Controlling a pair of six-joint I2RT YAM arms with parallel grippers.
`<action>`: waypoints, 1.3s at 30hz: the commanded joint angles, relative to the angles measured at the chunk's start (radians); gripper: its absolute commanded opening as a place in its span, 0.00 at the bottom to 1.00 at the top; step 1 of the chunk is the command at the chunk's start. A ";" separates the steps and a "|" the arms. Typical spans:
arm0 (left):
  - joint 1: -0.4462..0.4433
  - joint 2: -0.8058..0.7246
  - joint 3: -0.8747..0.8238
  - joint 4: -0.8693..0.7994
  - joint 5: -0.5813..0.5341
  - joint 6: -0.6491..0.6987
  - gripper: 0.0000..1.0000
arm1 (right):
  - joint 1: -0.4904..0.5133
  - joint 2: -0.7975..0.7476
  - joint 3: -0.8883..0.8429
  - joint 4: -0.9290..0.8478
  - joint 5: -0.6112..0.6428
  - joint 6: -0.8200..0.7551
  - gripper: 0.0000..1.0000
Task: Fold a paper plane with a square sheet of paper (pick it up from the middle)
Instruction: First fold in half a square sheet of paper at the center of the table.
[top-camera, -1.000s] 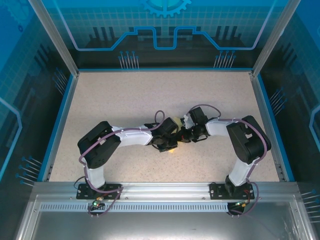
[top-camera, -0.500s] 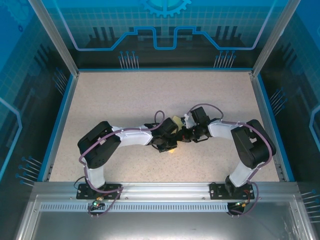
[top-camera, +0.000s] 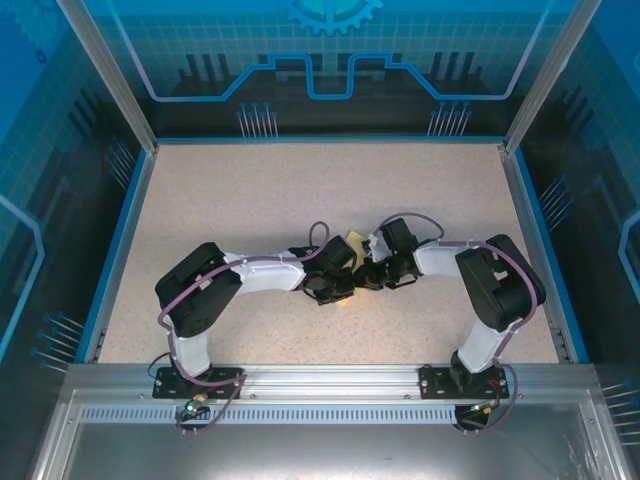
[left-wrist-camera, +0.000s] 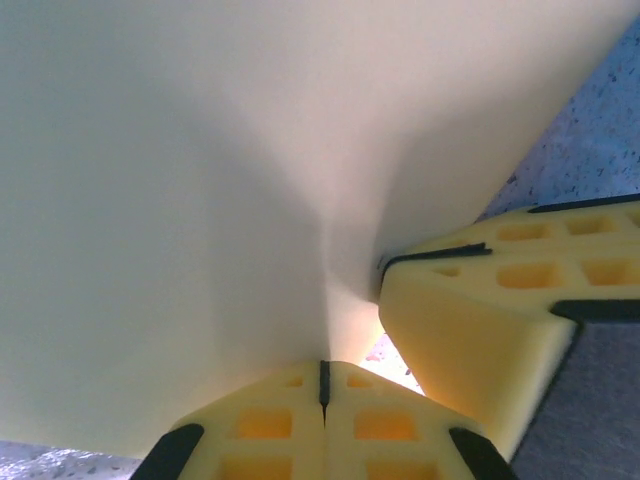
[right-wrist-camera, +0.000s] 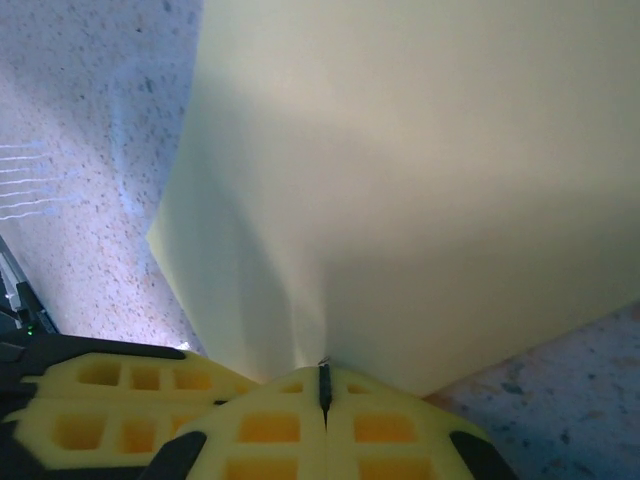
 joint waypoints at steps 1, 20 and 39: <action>-0.003 0.011 -0.010 -0.029 -0.003 -0.023 0.00 | -0.008 0.023 0.003 -0.033 0.005 -0.017 0.00; -0.006 -0.014 -0.027 0.035 0.064 0.008 0.00 | -0.012 0.003 0.005 -0.035 -0.013 -0.017 0.00; -0.017 -0.005 -0.112 -0.063 0.030 -0.052 0.00 | -0.098 0.059 0.083 -0.038 0.041 -0.039 0.00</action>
